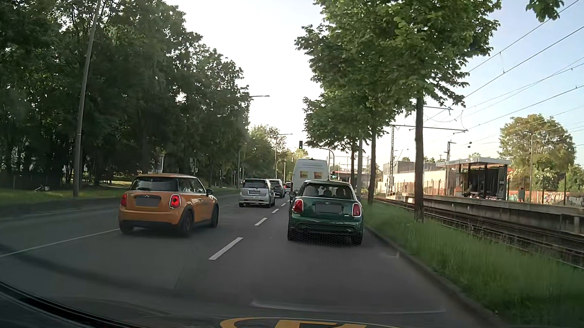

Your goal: Follow the waypoints while adhering to traffic rules and regulations

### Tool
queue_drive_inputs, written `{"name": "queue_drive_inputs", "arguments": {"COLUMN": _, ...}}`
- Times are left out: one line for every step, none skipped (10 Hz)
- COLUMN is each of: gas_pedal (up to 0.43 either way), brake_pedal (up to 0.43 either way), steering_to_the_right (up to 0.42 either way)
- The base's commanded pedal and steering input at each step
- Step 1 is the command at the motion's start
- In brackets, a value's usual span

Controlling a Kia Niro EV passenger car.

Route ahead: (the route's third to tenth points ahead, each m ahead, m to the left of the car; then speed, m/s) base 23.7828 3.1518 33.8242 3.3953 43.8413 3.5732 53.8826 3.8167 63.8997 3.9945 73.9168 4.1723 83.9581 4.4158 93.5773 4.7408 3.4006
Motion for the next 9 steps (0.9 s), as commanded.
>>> {"name": "queue_drive_inputs", "arguments": {"gas_pedal": 0.0, "brake_pedal": 0.177, "steering_to_the_right": -0.007}}
{"name": "queue_drive_inputs", "arguments": {"gas_pedal": 0.0, "brake_pedal": 0.177, "steering_to_the_right": -0.007}}
{"name": "queue_drive_inputs", "arguments": {"gas_pedal": 0.0, "brake_pedal": 0.177, "steering_to_the_right": -0.007}}
{"name": "queue_drive_inputs", "arguments": {"gas_pedal": 0.0, "brake_pedal": 0.171, "steering_to_the_right": -0.007}}
{"name": "queue_drive_inputs", "arguments": {"gas_pedal": 0.0, "brake_pedal": 0.152, "steering_to_the_right": -0.007}}
{"name": "queue_drive_inputs", "arguments": {"gas_pedal": 0.0, "brake_pedal": 0.14, "steering_to_the_right": -0.007}}
{"name": "queue_drive_inputs", "arguments": {"gas_pedal": 0.0, "brake_pedal": 0.134, "steering_to_the_right": -0.007}}
{"name": "queue_drive_inputs", "arguments": {"gas_pedal": 0.0, "brake_pedal": 0.024, "steering_to_the_right": -0.007}}
{"name": "queue_drive_inputs", "arguments": {"gas_pedal": 0.0, "brake_pedal": 0.0, "steering_to_the_right": -0.007}}
